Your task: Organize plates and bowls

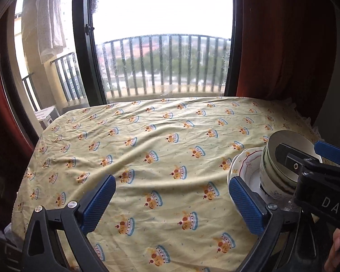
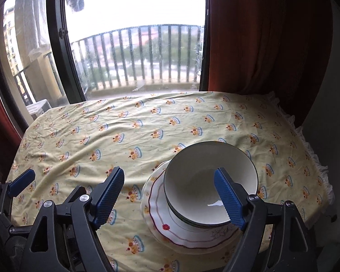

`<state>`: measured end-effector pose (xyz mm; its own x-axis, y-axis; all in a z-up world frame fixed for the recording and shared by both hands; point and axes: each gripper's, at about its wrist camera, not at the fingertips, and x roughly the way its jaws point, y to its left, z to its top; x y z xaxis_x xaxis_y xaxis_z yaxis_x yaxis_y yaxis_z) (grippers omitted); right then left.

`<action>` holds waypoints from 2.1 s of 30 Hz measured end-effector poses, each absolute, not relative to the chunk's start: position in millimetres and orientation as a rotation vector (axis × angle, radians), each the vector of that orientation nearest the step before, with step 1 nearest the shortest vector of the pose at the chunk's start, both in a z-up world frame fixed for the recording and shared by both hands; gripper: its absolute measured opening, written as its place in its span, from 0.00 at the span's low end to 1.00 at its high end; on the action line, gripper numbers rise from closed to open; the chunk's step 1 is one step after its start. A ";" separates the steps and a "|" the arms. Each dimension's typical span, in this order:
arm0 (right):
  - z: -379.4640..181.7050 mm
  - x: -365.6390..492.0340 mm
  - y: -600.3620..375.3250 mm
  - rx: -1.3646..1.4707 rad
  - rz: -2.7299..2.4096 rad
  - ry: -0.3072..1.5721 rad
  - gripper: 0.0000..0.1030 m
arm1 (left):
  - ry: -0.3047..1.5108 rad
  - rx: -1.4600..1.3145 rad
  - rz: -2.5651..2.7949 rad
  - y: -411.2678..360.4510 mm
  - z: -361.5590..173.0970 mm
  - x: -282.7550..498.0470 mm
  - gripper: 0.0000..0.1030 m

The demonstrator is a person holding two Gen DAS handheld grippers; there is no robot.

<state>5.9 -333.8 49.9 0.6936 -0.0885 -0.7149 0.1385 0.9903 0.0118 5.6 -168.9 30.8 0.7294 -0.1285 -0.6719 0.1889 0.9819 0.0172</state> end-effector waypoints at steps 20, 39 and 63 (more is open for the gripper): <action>-24.4 -59.4 -246.9 0.088 -0.123 0.725 0.90 | 0.659 0.104 -0.081 -60.3 -13.7 -42.9 1.00; -21.2 -50.5 -241.7 0.079 -0.093 0.728 0.92 | 0.661 0.048 -0.094 -60.7 -11.6 -35.0 1.00; -18.7 -59.3 -248.0 0.085 -0.107 0.725 0.92 | 0.657 0.016 -0.111 -63.1 -9.7 -40.7 1.00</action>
